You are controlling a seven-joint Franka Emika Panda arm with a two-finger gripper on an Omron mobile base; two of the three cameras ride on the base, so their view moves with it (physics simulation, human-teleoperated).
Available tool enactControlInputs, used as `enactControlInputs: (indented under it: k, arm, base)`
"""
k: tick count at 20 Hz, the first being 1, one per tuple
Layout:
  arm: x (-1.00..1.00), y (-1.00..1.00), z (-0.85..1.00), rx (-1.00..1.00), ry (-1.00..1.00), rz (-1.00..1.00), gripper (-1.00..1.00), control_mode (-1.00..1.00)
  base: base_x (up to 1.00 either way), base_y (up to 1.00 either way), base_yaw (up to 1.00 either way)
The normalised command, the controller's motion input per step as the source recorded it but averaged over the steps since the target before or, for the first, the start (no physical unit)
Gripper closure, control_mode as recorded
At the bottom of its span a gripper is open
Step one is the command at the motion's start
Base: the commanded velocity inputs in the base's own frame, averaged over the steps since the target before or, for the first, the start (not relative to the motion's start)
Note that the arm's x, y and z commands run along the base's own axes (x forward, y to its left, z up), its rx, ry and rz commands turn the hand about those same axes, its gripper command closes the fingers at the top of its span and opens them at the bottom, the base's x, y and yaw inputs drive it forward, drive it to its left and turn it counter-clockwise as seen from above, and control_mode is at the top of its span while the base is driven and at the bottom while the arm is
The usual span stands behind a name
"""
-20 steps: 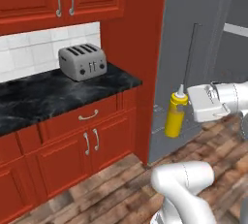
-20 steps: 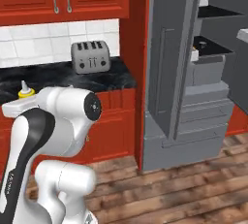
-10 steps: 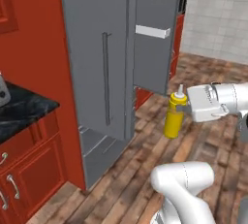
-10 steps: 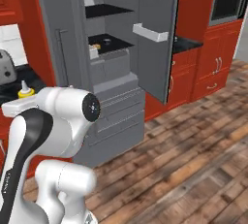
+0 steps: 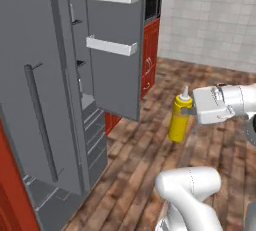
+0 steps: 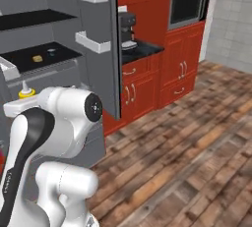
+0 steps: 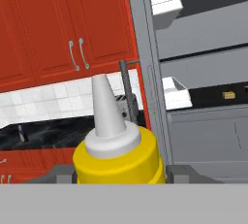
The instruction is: Place the mustard and condiment bottle from the counter to the top shelf of the fridge. If the existing items in the fridge are on the top shelf, move them to other shelves.
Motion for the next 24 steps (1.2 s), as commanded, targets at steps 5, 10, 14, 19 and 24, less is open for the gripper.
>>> enactControlInputs:
  k: [5, 10, 14, 19, 24]
  arm:
    - [0.00, 0.00, 0.00, 0.00, 0.00, 0.00, 1.00, 1.00]
    - [0.00, 0.00, 0.00, 0.00, 0.00, 0.00, 1.00, 1.00]
    - [0.00, 0.00, 0.00, 0.00, 0.00, 0.00, 1.00, 1.00]
    - [0.00, 0.00, 0.00, 0.00, 0.00, 0.00, 1.00, 1.00]
    - [0.00, 0.00, 0.00, 0.00, 0.00, 0.00, 1.00, 1.00]
  base:
    - [1.00, -0.49, 0.05]
    - [1.00, -0.44, 0.23]
    - [0.95, -0.42, 0.63]
    - [0.45, -0.09, 0.91]
    - [0.05, 0.21, 0.89]
